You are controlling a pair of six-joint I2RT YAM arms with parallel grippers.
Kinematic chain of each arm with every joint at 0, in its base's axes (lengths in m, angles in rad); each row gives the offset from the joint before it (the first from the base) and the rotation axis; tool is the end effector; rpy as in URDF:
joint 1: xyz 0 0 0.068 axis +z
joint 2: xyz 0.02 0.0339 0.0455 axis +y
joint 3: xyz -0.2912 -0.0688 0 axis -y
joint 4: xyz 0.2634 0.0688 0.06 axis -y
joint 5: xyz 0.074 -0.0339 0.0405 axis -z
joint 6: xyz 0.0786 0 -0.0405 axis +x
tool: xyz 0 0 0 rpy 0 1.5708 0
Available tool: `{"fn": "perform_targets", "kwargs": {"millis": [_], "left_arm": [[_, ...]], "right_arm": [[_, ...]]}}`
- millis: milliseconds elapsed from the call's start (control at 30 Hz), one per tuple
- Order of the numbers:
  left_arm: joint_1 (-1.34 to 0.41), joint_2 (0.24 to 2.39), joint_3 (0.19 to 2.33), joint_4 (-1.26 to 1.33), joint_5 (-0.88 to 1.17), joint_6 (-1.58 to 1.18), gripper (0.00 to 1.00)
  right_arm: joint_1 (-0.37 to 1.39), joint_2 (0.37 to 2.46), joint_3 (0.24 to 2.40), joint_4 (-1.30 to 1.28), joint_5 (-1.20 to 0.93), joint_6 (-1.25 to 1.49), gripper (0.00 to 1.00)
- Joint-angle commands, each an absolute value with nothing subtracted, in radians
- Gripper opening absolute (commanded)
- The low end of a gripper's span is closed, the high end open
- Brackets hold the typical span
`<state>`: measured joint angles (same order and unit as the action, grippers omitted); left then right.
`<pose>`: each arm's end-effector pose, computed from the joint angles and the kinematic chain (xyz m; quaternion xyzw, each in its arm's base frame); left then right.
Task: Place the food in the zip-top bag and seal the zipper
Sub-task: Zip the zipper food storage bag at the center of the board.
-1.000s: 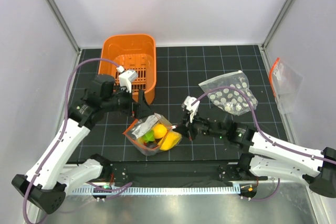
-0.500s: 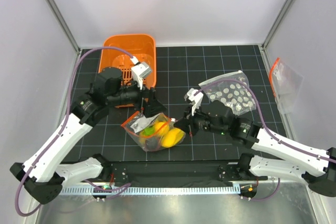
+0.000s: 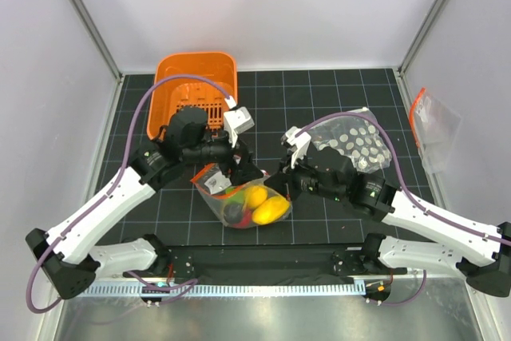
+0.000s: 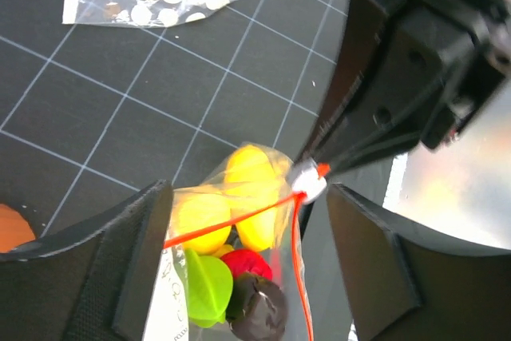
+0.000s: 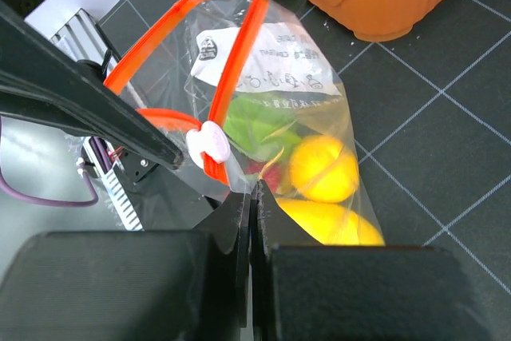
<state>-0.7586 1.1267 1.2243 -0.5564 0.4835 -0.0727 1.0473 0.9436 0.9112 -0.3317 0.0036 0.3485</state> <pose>0.1780 -0.2191 0.3982 0.3963 0.7342 -0.3929 0.3867 0.1287 0.2224 0.3464 -0.2809 0.7740 0.3635 0.4357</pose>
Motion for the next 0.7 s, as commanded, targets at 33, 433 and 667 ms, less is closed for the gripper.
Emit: {"fn": "perform_targets", "kwargs": {"millis": [33, 433, 667], "left_arm": [[-0.762, 1.068, 1.184, -0.496, 0.547, -0.011, 0.79], [-0.772, 1.058, 1.132, -0.456, 0.63, -0.009, 0.75], [-0.772, 1.081, 1.154, -0.425, 0.64, -0.005, 0.58]], "right_arm": [[1.051, 0.931, 0.931, -0.282, 0.021, 0.359, 0.01], [1.049, 0.943, 0.934, -0.267, 0.012, 0.357, 0.01], [1.051, 0.95, 0.925, -0.252, -0.044, 0.36, 0.01]]}}
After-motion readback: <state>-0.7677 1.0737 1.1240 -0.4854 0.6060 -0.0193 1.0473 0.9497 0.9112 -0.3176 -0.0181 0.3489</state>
